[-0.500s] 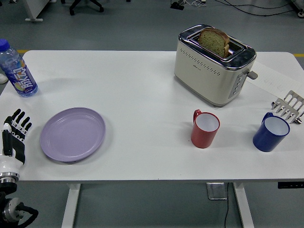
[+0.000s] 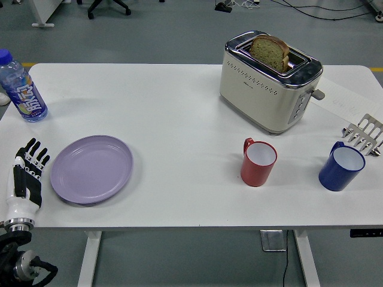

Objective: Push plate across desktop

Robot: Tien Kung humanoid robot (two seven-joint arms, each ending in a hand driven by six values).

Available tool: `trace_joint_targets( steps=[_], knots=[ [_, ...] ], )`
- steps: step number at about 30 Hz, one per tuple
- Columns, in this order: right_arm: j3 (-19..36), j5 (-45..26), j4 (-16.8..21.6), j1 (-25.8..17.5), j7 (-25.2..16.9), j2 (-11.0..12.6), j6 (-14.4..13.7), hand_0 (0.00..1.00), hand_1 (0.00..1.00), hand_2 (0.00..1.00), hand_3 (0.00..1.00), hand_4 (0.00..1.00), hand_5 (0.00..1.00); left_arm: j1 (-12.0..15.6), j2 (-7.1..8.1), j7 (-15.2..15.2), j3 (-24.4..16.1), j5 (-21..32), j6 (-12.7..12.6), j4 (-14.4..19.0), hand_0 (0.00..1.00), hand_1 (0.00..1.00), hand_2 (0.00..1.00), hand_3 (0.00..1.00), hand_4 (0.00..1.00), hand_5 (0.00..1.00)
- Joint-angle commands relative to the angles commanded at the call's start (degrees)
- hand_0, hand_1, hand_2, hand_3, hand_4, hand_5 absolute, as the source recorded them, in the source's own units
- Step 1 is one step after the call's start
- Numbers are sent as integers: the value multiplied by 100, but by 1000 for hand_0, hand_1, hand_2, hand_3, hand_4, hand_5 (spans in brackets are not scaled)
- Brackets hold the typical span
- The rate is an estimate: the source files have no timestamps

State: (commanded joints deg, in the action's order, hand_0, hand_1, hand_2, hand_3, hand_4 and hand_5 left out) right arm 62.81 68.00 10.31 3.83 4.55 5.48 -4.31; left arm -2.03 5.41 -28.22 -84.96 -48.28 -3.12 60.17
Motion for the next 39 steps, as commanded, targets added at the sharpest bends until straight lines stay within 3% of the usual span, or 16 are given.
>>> trace_joint_targets(
  steps=[39],
  knots=[
    [4, 54, 0, -26, 25, 4, 13, 601, 543, 649, 614, 139, 354, -53, -1, -175, 659, 190, -75, 77, 883, 901, 947, 880, 477, 998]
  ],
)
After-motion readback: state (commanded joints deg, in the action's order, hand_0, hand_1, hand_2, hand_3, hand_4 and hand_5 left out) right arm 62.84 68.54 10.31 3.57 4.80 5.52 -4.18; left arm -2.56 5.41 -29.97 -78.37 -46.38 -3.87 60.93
